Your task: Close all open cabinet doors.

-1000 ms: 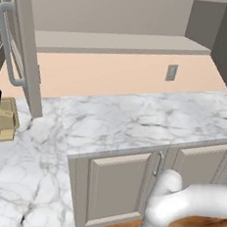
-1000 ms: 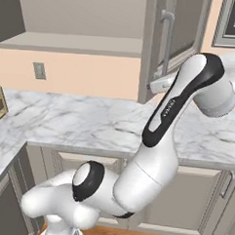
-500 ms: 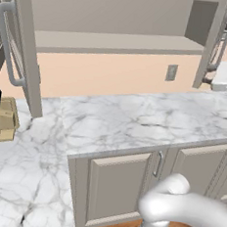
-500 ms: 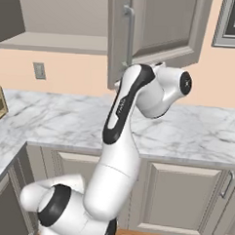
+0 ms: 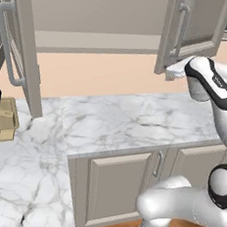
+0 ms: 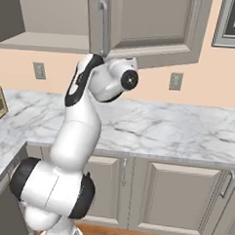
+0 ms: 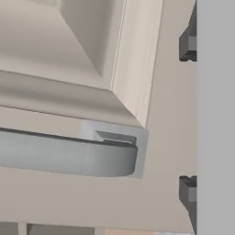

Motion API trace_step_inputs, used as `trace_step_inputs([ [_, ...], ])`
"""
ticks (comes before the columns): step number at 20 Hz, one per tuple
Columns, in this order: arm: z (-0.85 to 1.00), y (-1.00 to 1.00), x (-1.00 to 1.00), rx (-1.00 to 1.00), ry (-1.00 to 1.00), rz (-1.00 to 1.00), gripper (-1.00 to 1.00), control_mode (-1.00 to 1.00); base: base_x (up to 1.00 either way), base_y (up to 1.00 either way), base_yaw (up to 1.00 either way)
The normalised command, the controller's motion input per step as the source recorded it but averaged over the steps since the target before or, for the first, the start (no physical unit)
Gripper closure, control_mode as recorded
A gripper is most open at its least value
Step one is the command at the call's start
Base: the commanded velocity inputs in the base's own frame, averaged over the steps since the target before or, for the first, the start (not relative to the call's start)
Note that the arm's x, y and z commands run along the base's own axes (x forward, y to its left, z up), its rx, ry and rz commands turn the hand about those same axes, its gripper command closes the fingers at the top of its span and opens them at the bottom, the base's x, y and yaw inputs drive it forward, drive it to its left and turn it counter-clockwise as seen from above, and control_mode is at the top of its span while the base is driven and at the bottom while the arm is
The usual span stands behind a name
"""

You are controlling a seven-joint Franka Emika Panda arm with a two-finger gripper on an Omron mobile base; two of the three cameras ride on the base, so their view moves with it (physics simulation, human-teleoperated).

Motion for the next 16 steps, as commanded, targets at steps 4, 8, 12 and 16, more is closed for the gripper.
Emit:
trace_step_inputs([
  [4, 0.74, 0.32, 1.0, -0.01, 0.16, -0.22, -1.0, -1.0, 0.0, 0.0, 0.0],
  [8, 0.88, 0.07, 1.0, -0.07, 0.36, -0.18, -1.0, -1.0, 0.0, 0.0, 0.0],
  [12, 0.53, 0.13, 0.99, -0.12, 0.29, -0.22, -1.0, -1.0, 0.0, 0.0, 0.0],
  [16, 0.01, 0.11, 0.8, -0.09, 0.03, -0.28, -1.0, -1.0, 0.0, 0.0, 0.0],
])
